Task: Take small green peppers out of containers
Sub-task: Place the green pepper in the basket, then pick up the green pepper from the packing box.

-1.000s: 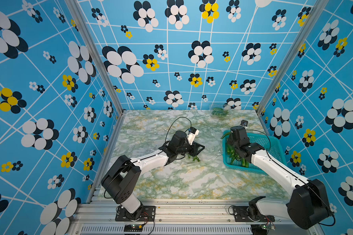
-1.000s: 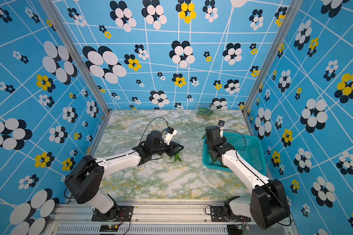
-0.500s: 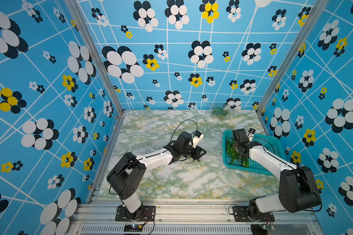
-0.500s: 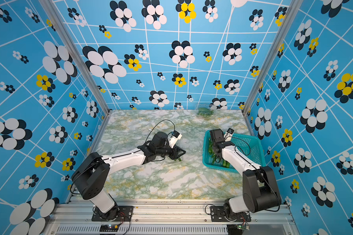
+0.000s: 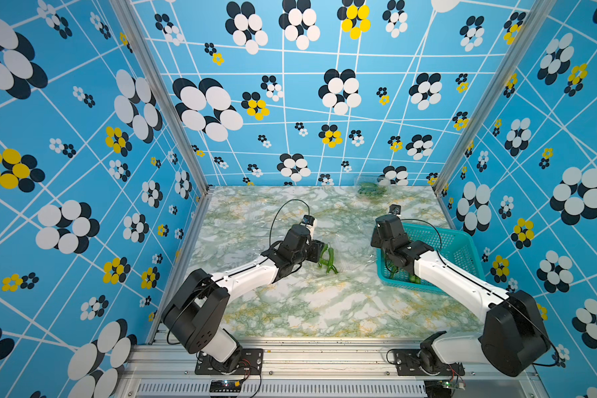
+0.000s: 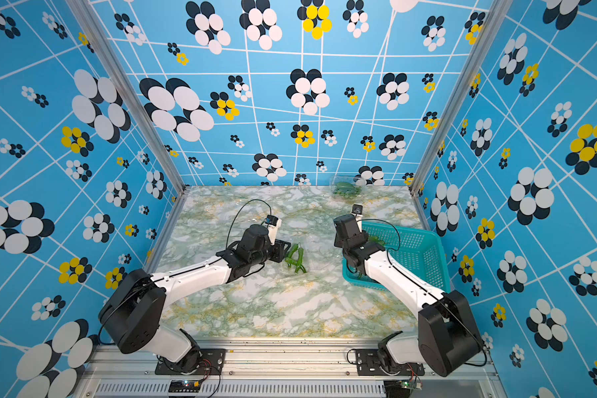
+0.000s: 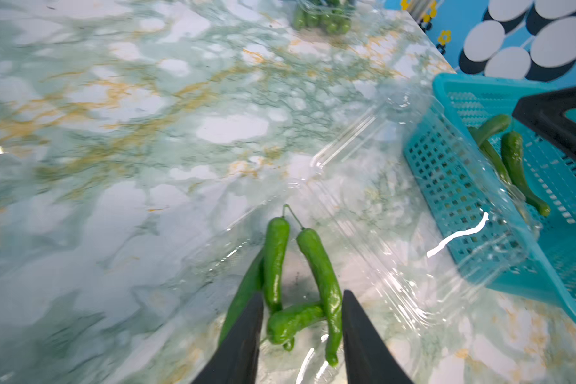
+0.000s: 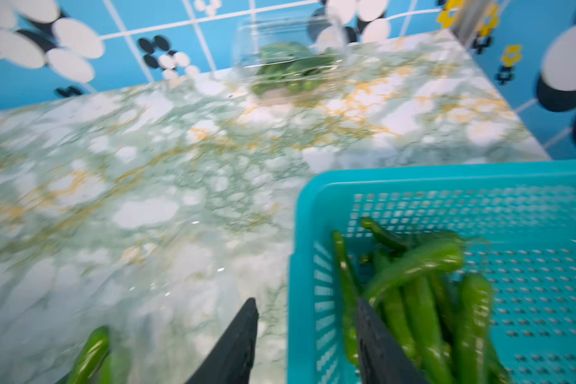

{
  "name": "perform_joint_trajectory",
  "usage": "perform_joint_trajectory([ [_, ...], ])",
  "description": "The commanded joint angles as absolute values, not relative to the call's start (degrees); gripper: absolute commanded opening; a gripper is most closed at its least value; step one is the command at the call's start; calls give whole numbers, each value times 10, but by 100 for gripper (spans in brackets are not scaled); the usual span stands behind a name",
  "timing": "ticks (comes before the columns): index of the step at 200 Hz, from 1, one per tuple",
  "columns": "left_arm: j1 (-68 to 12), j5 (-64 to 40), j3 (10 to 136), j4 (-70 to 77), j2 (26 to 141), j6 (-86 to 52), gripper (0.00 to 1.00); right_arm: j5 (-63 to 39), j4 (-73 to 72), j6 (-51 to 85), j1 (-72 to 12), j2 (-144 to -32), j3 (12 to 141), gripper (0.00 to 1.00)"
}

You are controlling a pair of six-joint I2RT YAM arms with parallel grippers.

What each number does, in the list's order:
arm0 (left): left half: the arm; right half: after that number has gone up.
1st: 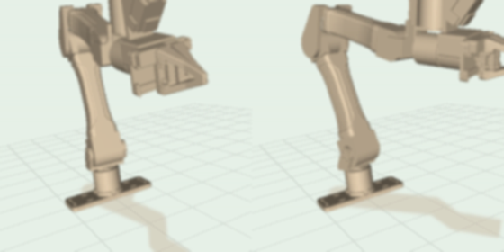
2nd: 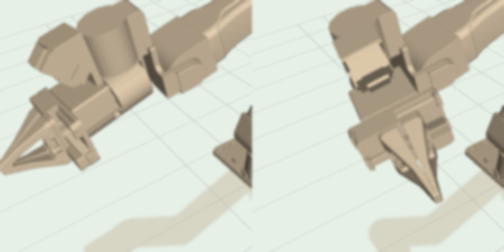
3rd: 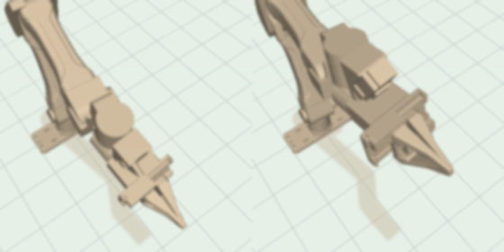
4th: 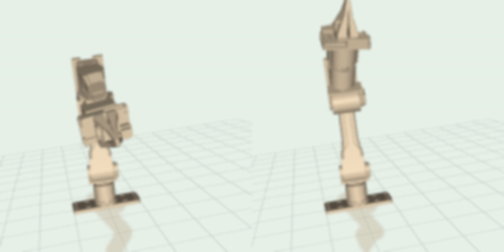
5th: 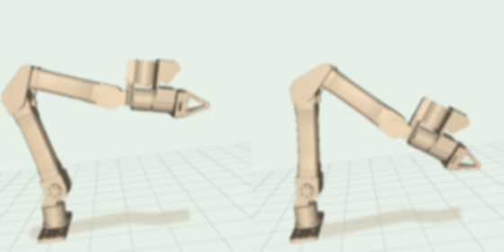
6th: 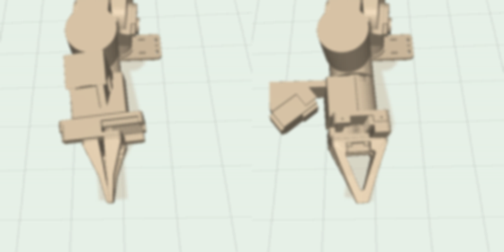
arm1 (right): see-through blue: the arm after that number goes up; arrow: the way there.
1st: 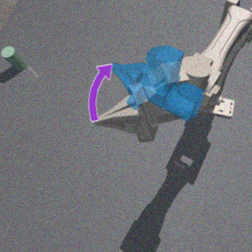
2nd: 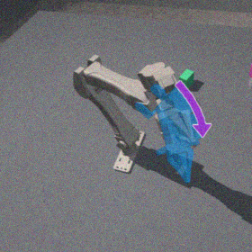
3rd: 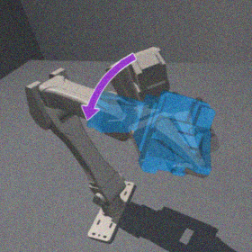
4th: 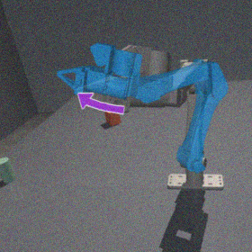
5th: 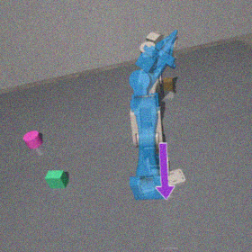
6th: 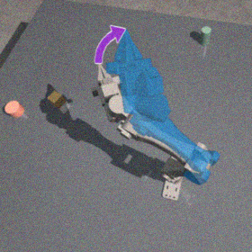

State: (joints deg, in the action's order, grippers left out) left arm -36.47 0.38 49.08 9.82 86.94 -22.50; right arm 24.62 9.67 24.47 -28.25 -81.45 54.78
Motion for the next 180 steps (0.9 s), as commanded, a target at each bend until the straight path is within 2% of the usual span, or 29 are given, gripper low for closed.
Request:
perform_joint_trajectory([
  [1,-342,103,469,88,837,-274,41,103,44,173,-318,-859,562,48],
  [42,-299,92,461,66,834,-321,41,34,98,86,-394,-944,638,48],
  [63,-284,60,466,66,853,-338,41,40,135,60,-420,-991,676,47],
  [115,-278,37,465,76,860,-341,41,-11,173,17,-443,-1053,716,46],
  [180,-276,29,463,79,853,-340,41,0,190,-4,-458,-1088,736,45],
])
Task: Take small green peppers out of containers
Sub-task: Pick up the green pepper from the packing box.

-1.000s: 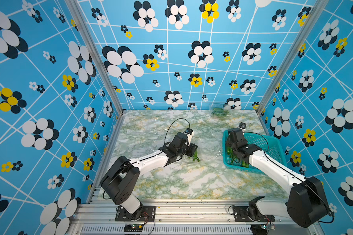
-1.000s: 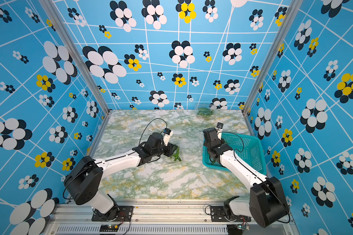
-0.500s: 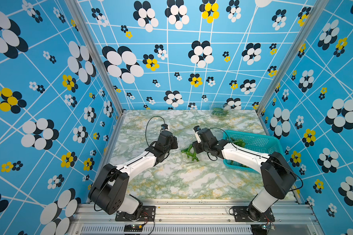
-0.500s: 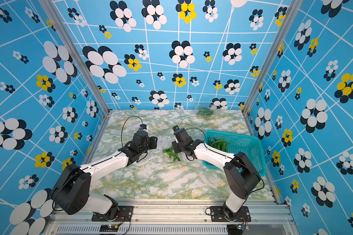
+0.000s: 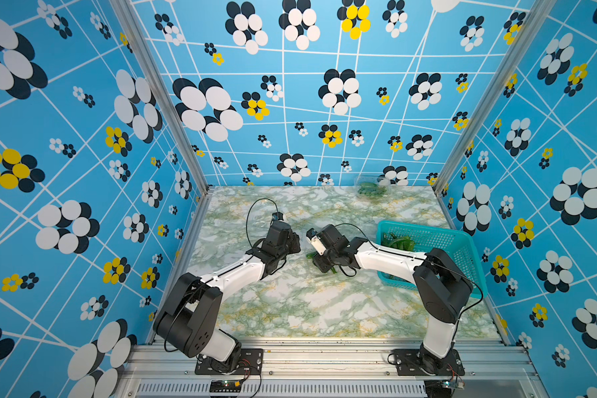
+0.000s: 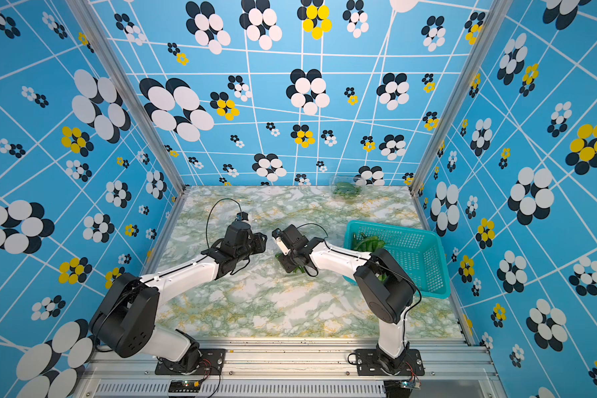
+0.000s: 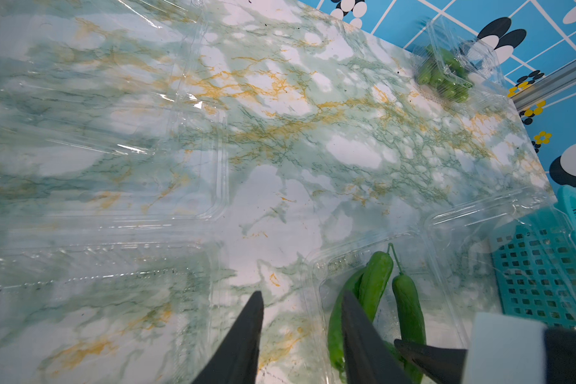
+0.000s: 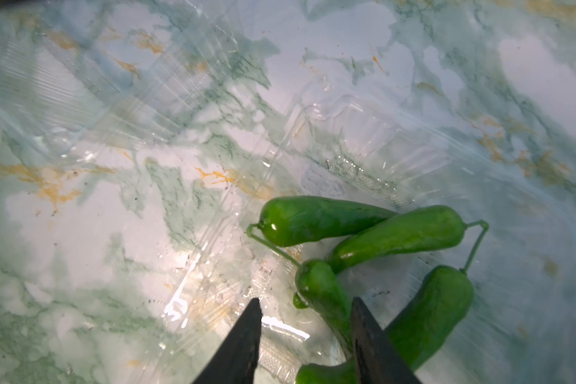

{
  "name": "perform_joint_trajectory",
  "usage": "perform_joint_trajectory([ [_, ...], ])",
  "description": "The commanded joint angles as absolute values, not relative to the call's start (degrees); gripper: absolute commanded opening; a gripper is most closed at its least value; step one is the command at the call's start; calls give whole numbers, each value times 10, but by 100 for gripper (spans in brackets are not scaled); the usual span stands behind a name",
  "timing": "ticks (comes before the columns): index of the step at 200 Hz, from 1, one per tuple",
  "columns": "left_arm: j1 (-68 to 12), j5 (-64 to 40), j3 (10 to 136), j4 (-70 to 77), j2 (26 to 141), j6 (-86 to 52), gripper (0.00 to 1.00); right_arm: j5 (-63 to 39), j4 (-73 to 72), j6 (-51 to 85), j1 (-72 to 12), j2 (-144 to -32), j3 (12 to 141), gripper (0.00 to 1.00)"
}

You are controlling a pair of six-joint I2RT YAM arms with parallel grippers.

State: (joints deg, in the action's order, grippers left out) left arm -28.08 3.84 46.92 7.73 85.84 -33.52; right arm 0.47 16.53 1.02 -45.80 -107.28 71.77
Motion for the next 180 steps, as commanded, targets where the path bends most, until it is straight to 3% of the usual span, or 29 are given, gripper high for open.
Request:
perform_joint_trajectory([
  [1,-276,30,463,79,853,-340,41,1,190,-4,-458,-1088,736,45],
  [81,-275,22,465,79,851,-337,41,29,198,-5,-458,-1130,761,36],
  [143,-274,20,465,81,854,-335,41,39,193,-3,-458,-1121,757,2],
  [180,-271,11,464,88,858,-334,41,9,162,-10,-457,-1068,719,0],
])
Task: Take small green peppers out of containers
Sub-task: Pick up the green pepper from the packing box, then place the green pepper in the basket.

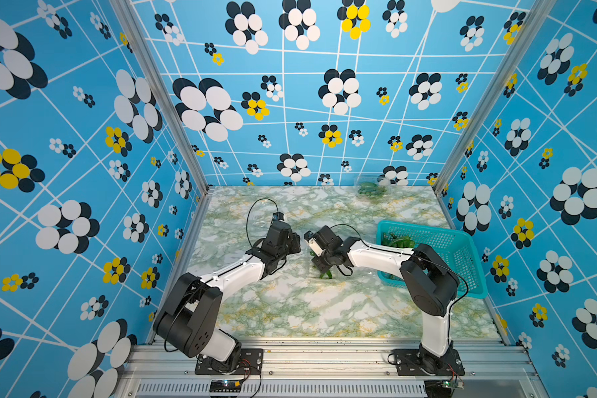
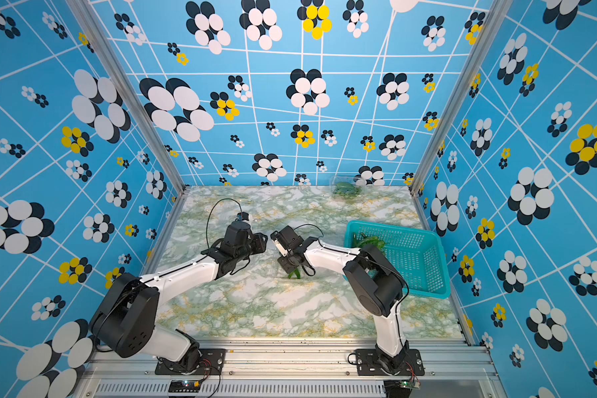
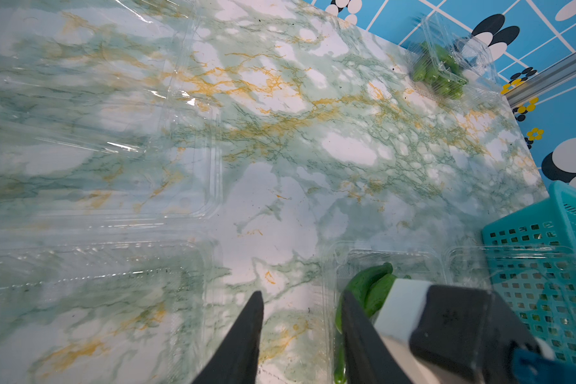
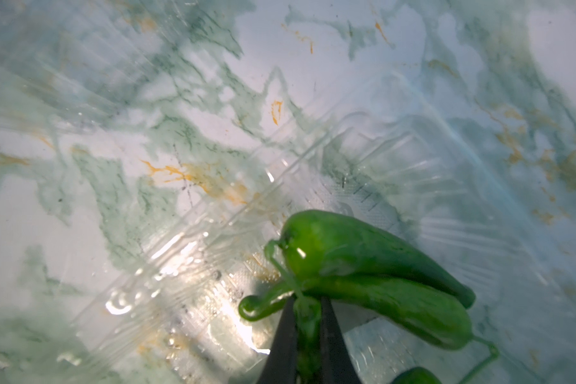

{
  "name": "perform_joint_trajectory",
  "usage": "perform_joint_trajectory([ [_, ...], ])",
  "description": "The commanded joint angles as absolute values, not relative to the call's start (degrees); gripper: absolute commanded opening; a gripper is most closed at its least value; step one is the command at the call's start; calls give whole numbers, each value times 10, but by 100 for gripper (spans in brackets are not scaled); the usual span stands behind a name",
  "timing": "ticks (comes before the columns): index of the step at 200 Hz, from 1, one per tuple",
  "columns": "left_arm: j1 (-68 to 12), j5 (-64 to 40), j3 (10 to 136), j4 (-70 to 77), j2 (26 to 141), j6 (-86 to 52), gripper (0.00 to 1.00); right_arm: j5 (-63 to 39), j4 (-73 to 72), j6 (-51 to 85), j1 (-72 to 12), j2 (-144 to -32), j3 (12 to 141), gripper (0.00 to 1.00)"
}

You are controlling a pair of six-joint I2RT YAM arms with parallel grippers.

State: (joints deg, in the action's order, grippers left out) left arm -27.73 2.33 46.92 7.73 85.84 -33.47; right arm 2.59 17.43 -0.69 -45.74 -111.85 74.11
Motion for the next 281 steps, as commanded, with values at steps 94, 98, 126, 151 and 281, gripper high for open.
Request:
perform_joint_trajectory([
  [94,-304,-83,426,212,827,-285,42,139,-80,-6,-449,-836,521,0],
  [98,-308,-90,427,216,827,-281,42,150,-84,-6,-446,-824,515,0],
  [126,-338,-143,434,241,829,-251,42,233,-123,20,-412,-741,464,0],
  [151,-358,-198,453,241,840,-227,42,297,-143,56,-368,-670,421,0],
  [281,-397,-219,521,156,898,-177,46,448,55,297,-196,-714,429,0],
])
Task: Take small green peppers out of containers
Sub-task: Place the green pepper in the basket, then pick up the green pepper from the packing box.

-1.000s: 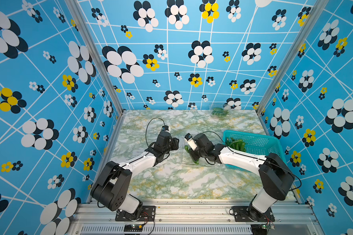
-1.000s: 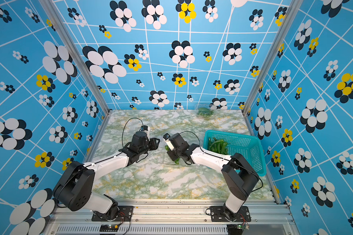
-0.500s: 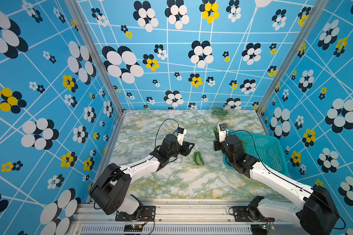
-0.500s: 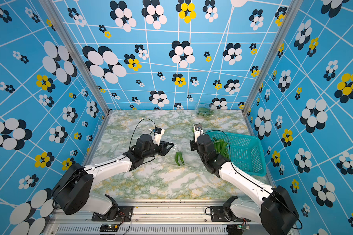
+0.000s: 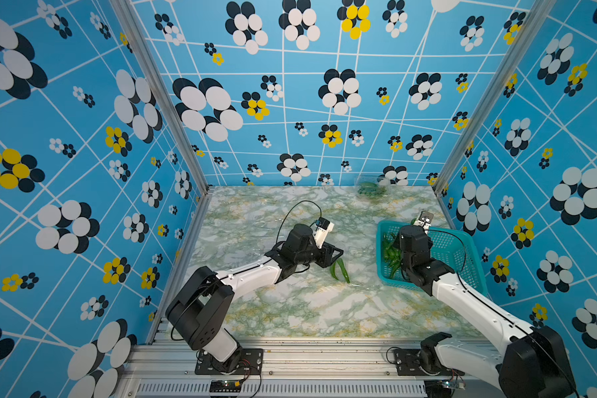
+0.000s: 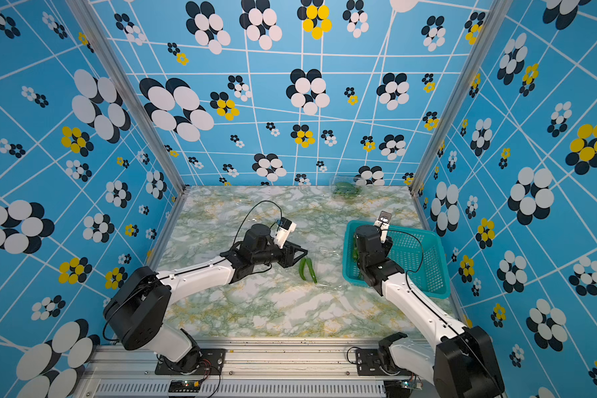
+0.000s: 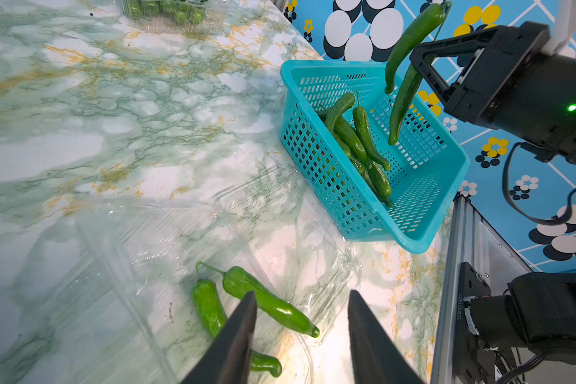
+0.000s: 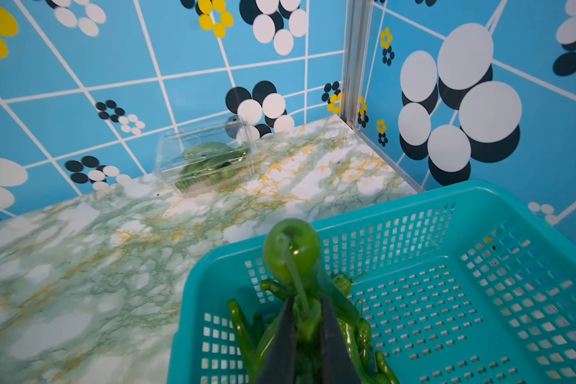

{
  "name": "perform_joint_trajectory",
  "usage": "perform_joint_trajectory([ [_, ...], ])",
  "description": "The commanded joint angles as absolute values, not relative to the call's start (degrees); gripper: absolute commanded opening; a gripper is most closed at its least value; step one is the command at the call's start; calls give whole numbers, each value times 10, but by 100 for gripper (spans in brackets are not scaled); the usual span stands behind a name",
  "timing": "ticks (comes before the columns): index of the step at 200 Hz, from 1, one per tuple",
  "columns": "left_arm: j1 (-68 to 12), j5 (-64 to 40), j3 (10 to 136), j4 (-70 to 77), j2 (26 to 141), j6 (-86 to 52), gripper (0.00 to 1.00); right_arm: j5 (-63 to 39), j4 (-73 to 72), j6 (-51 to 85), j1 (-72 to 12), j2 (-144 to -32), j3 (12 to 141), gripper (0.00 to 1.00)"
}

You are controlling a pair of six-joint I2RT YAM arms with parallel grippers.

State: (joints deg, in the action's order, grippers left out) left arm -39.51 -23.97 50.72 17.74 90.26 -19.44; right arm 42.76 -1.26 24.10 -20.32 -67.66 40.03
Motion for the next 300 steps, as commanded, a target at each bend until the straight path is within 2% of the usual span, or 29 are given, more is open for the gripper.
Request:
perform_joint_trajectory([
  [1,-397,-218,522,155,897,-177,46,448,57,298,-196,-716,430,0],
  [31,-397,-206,522,145,892,-172,46,445,112,323,-194,-766,469,0],
  [58,-397,-206,525,141,892,-171,46,432,140,328,-193,-787,491,16],
  [78,-397,-198,529,132,895,-171,46,421,144,328,-193,-784,495,37],
  [104,-397,-177,537,116,900,-168,46,419,135,322,-193,-756,485,48],
  [129,-396,-138,552,88,916,-166,46,384,81,294,-193,-709,453,50],
  [176,-394,-132,602,30,984,-170,45,194,-3,234,-201,-669,429,52],
  [186,-394,-127,607,25,993,-170,45,131,-1,215,-207,-684,446,52],
  [201,-392,-119,616,12,1003,-169,45,89,13,194,-233,-711,476,52],
  [239,-384,-113,621,7,1018,-177,45,26,103,170,-280,-809,569,52],
  [300,-342,-86,631,-32,1036,-233,44,-4,185,148,-331,-922,653,50],
])
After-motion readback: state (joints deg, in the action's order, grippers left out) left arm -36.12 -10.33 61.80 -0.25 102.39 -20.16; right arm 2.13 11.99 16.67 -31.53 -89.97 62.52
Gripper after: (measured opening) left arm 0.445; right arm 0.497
